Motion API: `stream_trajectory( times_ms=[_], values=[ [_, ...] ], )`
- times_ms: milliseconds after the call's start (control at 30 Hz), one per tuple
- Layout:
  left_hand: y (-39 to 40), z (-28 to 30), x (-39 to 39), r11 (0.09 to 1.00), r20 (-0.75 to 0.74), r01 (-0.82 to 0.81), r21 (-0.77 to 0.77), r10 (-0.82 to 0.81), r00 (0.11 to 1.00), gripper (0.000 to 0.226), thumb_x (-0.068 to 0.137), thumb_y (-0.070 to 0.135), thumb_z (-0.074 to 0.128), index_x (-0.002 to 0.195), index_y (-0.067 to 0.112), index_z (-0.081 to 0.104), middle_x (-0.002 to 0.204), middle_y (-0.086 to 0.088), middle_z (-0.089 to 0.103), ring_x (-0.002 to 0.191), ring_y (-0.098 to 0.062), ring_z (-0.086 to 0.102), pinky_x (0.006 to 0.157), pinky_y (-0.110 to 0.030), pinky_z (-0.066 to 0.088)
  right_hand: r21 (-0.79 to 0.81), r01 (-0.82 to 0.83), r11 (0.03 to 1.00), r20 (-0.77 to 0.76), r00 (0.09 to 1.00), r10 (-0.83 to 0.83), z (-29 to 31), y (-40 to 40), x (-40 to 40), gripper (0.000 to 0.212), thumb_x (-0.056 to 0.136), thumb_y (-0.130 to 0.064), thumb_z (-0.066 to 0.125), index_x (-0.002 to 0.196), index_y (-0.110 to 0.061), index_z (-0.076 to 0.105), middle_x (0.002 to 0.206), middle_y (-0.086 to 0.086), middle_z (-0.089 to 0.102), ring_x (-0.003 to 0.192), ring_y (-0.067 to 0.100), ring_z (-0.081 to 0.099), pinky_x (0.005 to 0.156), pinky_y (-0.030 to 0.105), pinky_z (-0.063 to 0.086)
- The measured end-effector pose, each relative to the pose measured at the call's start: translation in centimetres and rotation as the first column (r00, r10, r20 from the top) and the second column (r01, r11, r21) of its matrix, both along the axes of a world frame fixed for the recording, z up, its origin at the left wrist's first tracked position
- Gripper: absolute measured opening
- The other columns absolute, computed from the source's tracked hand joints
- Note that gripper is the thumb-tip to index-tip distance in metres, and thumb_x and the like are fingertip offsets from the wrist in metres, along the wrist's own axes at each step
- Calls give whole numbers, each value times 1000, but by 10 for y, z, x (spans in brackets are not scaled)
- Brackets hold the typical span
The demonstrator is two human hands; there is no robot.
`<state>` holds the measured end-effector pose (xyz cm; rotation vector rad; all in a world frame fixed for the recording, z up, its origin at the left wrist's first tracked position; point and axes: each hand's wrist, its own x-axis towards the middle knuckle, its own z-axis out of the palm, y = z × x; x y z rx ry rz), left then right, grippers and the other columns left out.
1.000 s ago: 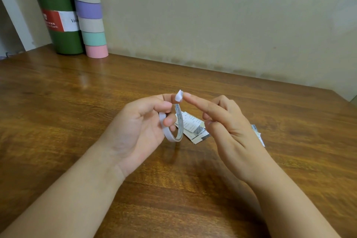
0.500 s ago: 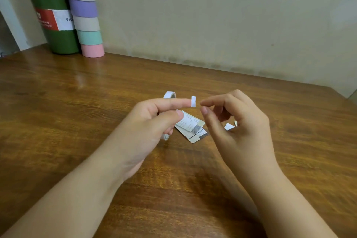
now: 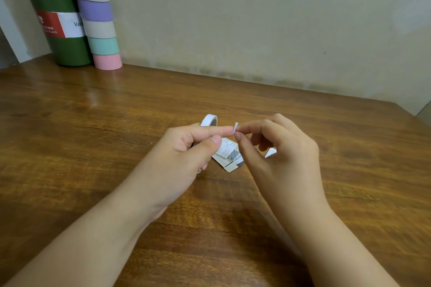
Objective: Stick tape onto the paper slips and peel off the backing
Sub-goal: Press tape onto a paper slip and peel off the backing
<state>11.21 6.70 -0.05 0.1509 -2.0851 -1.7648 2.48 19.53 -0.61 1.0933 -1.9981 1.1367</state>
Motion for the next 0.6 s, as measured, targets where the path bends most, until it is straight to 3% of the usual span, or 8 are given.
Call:
stream_trajectory(
  times_ms=[67,267,400,600],
  values=[
    [1,-1,0,999,0,1,-43,-1,1000,29,82,34,49,97,49,69,51,16,42,63,-7,42,82,-33,41,-11,2,1000,18,1000,-2,-1,0,0,3,78,-18,68,78,-16,71,67,-8,54,64,7,48,56,19,40],
    [1,-3,0,994,-21,-10,-106,8,1000,26,95,21,51,98,41,68,58,27,51,62,9,49,73,-22,33,-28,6,1000,74,997,-4,-1,-2,1,3,76,-18,69,77,-17,72,65,-9,61,66,5,51,59,11,40],
    [1,-5,1,986,-18,-7,-166,4,1000,25,96,21,50,105,38,66,62,29,50,63,10,50,64,-7,34,-25,-1,1000,133,991,5,-2,-2,2,5,77,-22,68,78,-19,72,66,-11,65,66,2,54,60,12,43],
    [3,-3,1,982,-23,-21,-190,17,1000,27,96,19,49,105,37,67,63,28,49,64,9,50,62,-5,34,-25,-48,999,290,956,54,1,0,4,7,79,-14,73,79,-21,74,66,-12,68,66,3,60,62,12,46]
  ],
)
